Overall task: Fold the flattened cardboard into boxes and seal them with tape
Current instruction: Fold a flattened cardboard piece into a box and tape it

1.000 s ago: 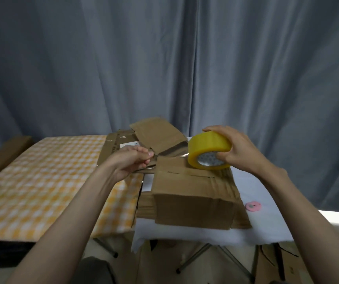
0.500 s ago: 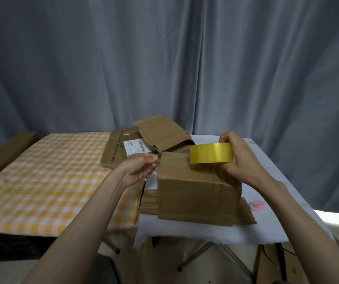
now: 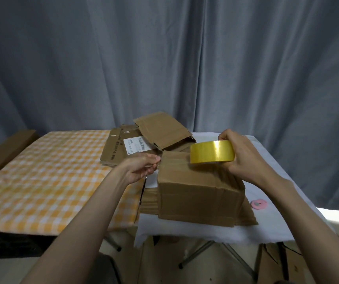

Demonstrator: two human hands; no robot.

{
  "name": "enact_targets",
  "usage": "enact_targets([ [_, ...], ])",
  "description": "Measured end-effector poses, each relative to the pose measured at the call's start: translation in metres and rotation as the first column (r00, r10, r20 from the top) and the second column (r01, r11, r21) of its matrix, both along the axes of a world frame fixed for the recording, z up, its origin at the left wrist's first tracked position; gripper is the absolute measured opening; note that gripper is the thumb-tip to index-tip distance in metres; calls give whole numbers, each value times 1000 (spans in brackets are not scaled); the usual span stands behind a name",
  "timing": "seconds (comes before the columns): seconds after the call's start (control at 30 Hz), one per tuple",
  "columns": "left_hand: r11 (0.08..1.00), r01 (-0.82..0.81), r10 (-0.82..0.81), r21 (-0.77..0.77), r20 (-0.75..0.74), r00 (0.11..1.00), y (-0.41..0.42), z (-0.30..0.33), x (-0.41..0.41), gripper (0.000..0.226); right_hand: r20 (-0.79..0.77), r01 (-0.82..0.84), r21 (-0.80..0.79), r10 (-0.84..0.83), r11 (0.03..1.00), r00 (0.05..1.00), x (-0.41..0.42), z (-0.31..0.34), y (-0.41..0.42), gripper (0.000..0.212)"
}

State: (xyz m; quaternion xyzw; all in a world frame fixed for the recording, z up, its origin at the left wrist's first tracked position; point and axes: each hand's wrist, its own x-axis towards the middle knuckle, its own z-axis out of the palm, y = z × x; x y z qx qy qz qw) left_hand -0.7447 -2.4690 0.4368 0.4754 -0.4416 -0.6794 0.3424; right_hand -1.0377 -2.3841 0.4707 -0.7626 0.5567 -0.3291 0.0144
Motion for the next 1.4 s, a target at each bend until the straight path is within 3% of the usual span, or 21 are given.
enact_targets([
  [0.23, 997, -76, 76, 0, 53, 996, 3, -9, -3, 4, 1, -21, -11, 21, 1000, 1000, 0, 0, 0, 48],
  [0.33, 959, -231, 254, -164, 138, 957, 10, -18, -3, 25, 8, -20, -16, 20, 1000, 1000, 2, -1, 0, 47],
  [0.4, 884, -324, 385, -338, 132, 913, 16, -23, -8, 20, 12, -15, -22, 15, 1000, 1000, 3, -1, -1, 46],
  [0.47, 868, -336, 385, -366, 68, 920, 22, -26, -14, 8, 21, -12, -24, 12, 1000, 1000, 3, -1, -2, 46],
  [0.63, 853, -348, 400, -389, 57, 915, 30, -22, -17, 9, 12, -2, -9, 2, 1000, 1000, 3, -1, -1, 47],
  [0.7, 832, -261, 397, -490, 195, 897, 31, -22, -15, 14, 19, -1, -7, 1, 1000, 1000, 3, 0, -1, 47],
  [0.77, 789, -63, 411, -611, 450, 793, 33, -21, -12, 22, 30, -7, -11, 7, 1000, 1000, 4, 1, -1, 46],
  [0.83, 669, 88, 515, -738, 545, 662, 43, -12, -12, 25, 35, -8, -10, 8, 1000, 999, 5, 3, 0, 45],
  [0.87, 592, 161, 537, -790, 535, 652, 49, -8, -13, 27, 37, -6, -7, 6, 1000, 999, 5, 3, 0, 45],
  [0.9, 550, 254, 501, -796, 557, 662, 55, -5, -16, 36, 40, -5, -4, 5, 1000, 999, 5, 3, 0, 45],
  [1.0, 631, 510, 269, -584, 782, 563, 68, -9, -29, 85, 54, -26, 2, 26, 1000, 998, 5, 5, 0, 45],
  [1.07, 653, 548, 232, -523, 827, 512, 69, -18, -33, 100, 98, -13, -9, 14, 1000, 995, 3, 2, -2, 44],
  [1.2, 639, 555, 256, -532, 828, 498, 65, -26, -30, 109, 398, 156, -7, -140, 988, 907, -1, -23, -6, 38],
  [1.27, 603, 588, 288, -539, 835, 470, 66, -26, -30, 109, 519, 150, -17, -119, 989, 846, 4, -28, -9, 35],
  [1.4, 571, 627, 306, -530, 846, 437, 67, -26, -27, 104, 591, 135, -95, -53, 986, 805, 14, -14, -15, 35],
])
